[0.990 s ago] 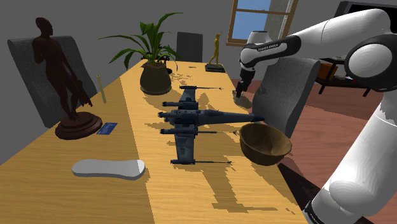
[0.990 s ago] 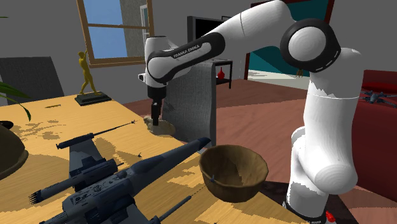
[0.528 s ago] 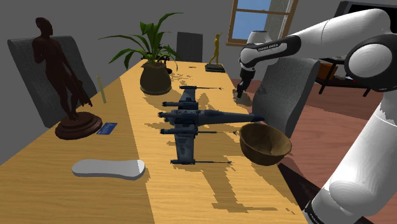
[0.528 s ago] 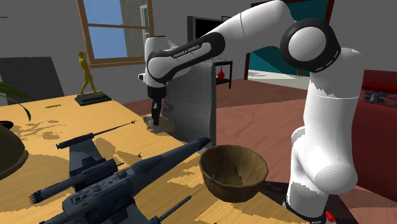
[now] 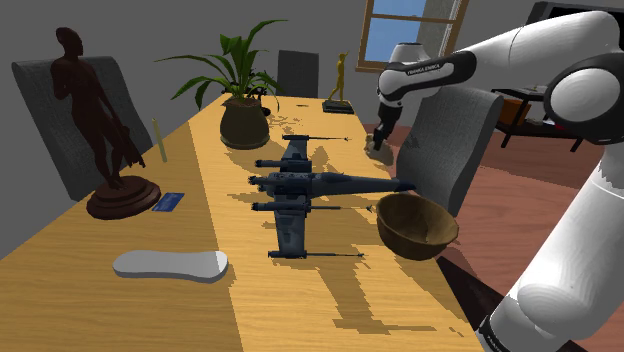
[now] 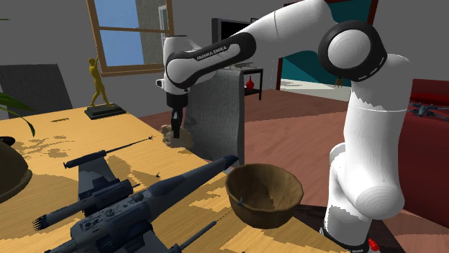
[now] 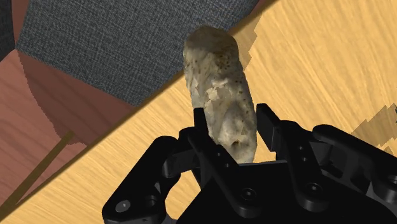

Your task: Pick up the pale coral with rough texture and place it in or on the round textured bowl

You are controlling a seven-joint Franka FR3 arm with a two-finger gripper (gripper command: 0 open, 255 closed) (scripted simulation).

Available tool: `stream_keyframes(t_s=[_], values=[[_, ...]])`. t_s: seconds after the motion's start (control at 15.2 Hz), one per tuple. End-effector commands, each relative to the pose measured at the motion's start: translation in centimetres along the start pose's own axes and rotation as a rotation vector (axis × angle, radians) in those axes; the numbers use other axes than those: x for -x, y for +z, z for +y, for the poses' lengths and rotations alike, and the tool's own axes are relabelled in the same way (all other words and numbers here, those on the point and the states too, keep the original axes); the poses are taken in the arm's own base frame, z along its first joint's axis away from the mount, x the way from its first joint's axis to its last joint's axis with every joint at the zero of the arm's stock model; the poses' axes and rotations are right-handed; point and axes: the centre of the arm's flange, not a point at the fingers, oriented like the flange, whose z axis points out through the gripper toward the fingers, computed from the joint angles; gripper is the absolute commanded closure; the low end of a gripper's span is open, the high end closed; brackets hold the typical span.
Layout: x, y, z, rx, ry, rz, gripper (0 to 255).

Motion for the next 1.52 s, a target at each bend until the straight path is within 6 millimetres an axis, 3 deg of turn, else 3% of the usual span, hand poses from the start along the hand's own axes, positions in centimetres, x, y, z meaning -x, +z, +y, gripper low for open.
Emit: stream_keyframes(t_s=[0.0, 1.45], values=[[-0.1, -1.1, 0.2, 0.0, 0.0, 0.0, 255], [-1.3, -12.6, 1.4, 0.0, 0.0, 0.0, 255]])
